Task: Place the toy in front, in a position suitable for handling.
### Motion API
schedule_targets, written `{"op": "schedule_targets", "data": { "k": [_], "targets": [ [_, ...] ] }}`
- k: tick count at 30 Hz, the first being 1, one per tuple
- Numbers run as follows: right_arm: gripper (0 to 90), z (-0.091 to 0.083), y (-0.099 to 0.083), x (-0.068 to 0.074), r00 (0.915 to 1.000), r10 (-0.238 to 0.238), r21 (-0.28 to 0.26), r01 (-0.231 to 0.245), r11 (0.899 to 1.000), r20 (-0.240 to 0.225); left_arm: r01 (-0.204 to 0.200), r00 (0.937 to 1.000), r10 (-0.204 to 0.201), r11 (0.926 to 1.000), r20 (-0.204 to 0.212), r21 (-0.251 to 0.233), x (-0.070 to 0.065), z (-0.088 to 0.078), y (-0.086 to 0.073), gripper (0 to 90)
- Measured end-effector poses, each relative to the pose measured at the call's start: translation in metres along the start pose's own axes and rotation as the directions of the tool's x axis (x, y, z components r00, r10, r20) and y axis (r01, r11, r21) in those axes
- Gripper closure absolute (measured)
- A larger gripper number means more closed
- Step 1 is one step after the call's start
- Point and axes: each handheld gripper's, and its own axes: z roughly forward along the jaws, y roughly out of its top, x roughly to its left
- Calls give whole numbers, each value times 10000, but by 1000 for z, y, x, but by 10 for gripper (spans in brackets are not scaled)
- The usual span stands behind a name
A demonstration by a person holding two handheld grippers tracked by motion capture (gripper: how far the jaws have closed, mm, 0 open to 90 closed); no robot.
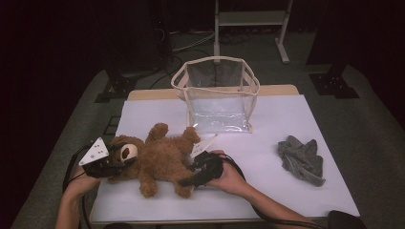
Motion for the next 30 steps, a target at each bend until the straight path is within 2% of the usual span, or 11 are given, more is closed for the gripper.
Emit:
{"op": "schedule_targets", "data": {
  "k": [3,8,21,25,30],
  "targets": [
    [630,-5,1,-3,9998,203,75,-202,9998,-92,-105,9999,105,9999,17,-57,0,-1,2,367],
    [693,-11,4,-3,9994,268,170,-264,9995,-219,-180,9998,180,9996,-17,-218,-1,-3,7,376],
    [726,-37,13,-1,9992,63,28,-61,10000,-404,-263,9994,277,9976,206,-642,-5,-5,26,382],
    [726,-48,14,3,9994,-45,27,46,10000,-343,-317,9990,344,9957,297,-867,-9,-3,33,382],
    [727,-71,14,10,9997,-254,45,254,9997,-49,-466,9970,531,9928,562,-1099,-15,6,46,387]
  ]
}}
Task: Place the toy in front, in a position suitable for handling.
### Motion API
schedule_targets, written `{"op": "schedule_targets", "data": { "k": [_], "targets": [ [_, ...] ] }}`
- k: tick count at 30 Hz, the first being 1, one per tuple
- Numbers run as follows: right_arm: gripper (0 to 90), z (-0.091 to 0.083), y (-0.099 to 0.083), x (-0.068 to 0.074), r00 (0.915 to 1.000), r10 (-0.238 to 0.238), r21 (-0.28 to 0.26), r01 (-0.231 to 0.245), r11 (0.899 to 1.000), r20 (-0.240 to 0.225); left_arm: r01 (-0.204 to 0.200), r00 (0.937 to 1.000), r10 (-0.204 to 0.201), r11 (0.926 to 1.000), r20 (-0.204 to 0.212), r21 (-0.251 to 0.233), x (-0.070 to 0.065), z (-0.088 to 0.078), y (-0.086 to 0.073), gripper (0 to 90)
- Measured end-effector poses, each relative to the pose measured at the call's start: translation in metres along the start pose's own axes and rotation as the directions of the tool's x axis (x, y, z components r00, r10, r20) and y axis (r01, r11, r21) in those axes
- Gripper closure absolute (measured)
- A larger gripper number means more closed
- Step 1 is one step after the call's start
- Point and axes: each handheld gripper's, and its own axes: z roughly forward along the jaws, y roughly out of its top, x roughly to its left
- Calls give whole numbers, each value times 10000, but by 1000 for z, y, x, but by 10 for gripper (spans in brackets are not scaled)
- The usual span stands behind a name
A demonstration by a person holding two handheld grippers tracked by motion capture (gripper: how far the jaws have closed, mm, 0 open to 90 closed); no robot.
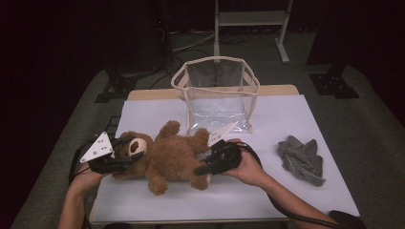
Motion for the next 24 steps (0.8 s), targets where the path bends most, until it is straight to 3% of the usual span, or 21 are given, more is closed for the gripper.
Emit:
{"op": "schedule_targets", "data": {
  "k": [9,10,13,15,17,18,21,24],
  "targets": [
    [725,-59,-10,11,9975,-195,-161,207,9997,672,-407,9975,437,9978,563,-527,-16,33,38,392],
    [725,-65,-13,12,9971,-131,-217,147,9997,755,-595,9955,636,9965,704,-588,-18,37,43,451],
    [725,-86,-23,13,9949,-101,-310,133,9994,1007,-478,9926,524,9979,1092,-449,-28,59,54,451],
    [727,-98,-33,15,9941,-55,-271,85,9996,1086,-734,9889,744,9972,1285,-127,-34,74,55,452],
    [728,-104,-41,16,9915,-18,-78,29,10000,1299,-473,9872,488,9988,1519,-136,-41,91,54,453],
    [728,-107,-48,16,9896,13,-20,-10,10000,1440,-589,9838,584,9983,1696,-22,-46,100,53,455],
    [727,-122,-73,14,9857,423,61,-439,9990,1631,-626,9765,596,9980,2070,83,-56,115,55,455],
    [726,-131,-82,15,9832,535,61,-554,9984,1744,-732,9695,706,9973,2347,24,-66,127,62,455]
  ]
}}
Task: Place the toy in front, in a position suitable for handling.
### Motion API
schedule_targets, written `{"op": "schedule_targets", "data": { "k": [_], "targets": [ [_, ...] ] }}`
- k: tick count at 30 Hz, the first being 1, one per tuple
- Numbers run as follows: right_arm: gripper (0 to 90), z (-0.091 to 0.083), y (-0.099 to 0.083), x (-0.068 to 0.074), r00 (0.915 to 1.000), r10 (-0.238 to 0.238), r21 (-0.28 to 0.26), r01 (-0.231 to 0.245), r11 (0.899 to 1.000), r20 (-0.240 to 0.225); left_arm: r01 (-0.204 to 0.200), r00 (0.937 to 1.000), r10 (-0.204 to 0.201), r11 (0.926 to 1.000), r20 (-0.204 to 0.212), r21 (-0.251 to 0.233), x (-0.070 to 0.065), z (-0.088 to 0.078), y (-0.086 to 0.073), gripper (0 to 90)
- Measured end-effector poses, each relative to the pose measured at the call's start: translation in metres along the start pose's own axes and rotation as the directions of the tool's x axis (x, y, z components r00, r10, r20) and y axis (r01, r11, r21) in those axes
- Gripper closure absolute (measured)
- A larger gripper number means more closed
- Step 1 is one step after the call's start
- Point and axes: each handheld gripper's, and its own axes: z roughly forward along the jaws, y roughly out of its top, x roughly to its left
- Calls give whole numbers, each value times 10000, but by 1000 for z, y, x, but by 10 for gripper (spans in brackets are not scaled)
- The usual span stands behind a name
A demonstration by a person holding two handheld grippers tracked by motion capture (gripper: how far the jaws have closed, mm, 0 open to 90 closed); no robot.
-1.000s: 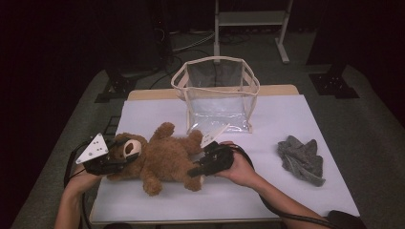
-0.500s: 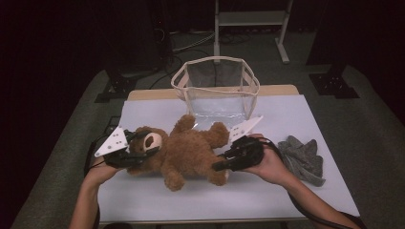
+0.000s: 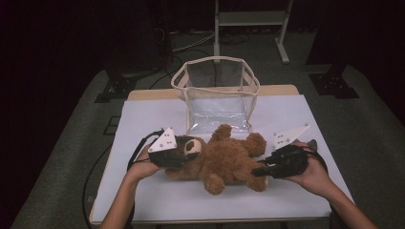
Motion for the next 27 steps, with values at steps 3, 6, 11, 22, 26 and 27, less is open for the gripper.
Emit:
{"op": "schedule_targets", "data": {
  "k": [3,6,11,22,26,27],
  "targets": [
    [724,-13,-12,-1,9996,59,-67,-57,10000,258,-194,9996,192,9998,201,104,-6,11,7,454],
    [722,-22,-25,-3,9988,218,-64,-215,9997,432,-344,9988,331,9986,355,392,-14,24,9,452],
    [704,-16,-60,-14,9955,871,8,-872,9962,366,-262,9978,227,9981,624,551,-24,36,5,434],
    [431,-37,-92,-22,9893,1415,-1167,-1446,9826,-349,-295,9982,253,9964,541,796,-27,33,6,385],
    [398,-51,-104,-32,9832,1814,-1658,-1758,9704,187,-299,9982,252,9957,547,875,-27,33,6,369],
    [397,-54,-107,-35,9809,1915,-1755,-1831,9673,326,-312,9981,262,9955,565,891,-28,33,6,368]
  ]
}}
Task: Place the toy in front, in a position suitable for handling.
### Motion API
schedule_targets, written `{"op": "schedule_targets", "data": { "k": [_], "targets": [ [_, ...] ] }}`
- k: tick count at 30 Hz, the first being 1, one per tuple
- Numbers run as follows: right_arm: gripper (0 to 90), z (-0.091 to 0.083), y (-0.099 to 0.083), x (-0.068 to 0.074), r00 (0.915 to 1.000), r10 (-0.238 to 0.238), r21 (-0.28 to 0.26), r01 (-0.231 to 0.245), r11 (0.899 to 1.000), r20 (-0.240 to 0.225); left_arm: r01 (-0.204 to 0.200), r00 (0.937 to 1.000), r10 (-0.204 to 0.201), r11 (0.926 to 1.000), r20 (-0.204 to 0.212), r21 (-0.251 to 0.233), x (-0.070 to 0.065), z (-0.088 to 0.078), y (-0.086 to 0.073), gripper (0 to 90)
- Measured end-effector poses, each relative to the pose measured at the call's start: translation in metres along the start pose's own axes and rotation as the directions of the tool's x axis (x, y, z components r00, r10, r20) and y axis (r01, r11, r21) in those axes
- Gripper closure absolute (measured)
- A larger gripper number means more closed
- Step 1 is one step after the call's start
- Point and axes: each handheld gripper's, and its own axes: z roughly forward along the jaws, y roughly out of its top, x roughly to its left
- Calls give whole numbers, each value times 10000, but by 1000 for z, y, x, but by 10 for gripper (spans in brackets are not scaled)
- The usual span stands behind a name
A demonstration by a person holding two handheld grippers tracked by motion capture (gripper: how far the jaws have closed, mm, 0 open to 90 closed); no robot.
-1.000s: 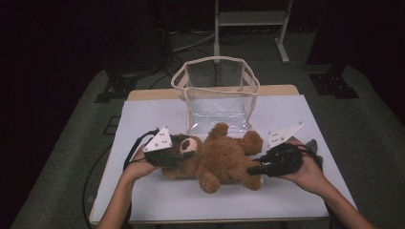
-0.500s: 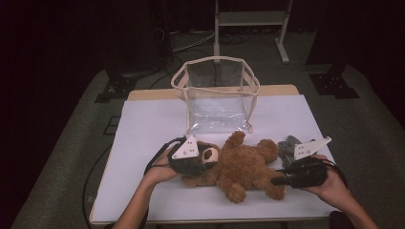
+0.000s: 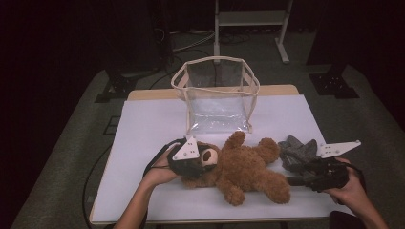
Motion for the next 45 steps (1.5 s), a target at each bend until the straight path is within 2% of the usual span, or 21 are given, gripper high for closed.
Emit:
{"op": "schedule_targets", "data": {
  "k": [1,2,3,5,7,9,12,19,28,31,33,35,40,41,43,45],
  "targets": [
    [395,-6,-2,-8,9994,152,-169,-146,9997,321,-1,10000,1,10000,22,8,0,0,0,364],
    [395,-6,-2,-8,9994,152,-169,-146,9997,321,4,10000,-4,10000,52,14,-1,-1,-1,364],
    [389,-7,-3,-11,9985,139,-181,-129,9998,532,11,10000,-11,10000,79,-17,-1,-1,-1,363],
    [388,-9,-4,-20,9934,142,-176,-123,9998,1141,42,9999,-42,10000,128,-28,-1,-1,-2,359],
    [382,-9,-5,-27,9885,122,-192,-94,9998,1510,50,9999,-49,10000,158,-5,-1,-1,-2,356],
    [368,-6,-5,-36,9787,-36,17,33,10000,2051,-2,9998,2,10000,184,9,-1,-2,-2,352],
    [366,-2,-7,-49,9675,-48,231,-11,9997,2529,-13,9997,13,10000,246,13,-1,-2,-2,341],
    [353,0,-7,-67,9497,27,35,-39,10000,3131,3,9994,-4,10000,355,42,0,-6,-2,307],
    [359,15,-12,-77,9300,-266,663,24,9978,3667,254,9995,-253,9997,180,-56,7,-17,-9,239],
    [394,21,-14,-78,9138,-587,1007,196,9947,4020,406,9990,-407,9992,183,20,9,-16,-13,191],
    [432,25,-15,-77,8972,-848,1193,361,9922,4333,565,9979,-566,9984,307,24,9,-13,-16,181],
    [490,26,-15,-76,8854,-1038,1312,489,9901,4531,621,9970,-623,9981,455,63,8,-10,-17,181],
    [628,27,-11,-75,8612,-835,1434,125,9896,5014,650,9968,-656,9978,456,153,5,-6,-18,177],
    [656,27,-11,-75,8590,-740,1429,10,9897,5065,628,9967,-637,9978,500,193,5,-6,-18,185],
    [718,25,-9,-76,8645,-350,1259,-329,9915,5014,560,9969,-572,9981,543,243,3,-7,-18,216],
    [754,20,-9,-78,8821,160,994,-710,9925,4707,512,9971,-523,9984,552,220,2,-7,-18,236]
  ]
}}
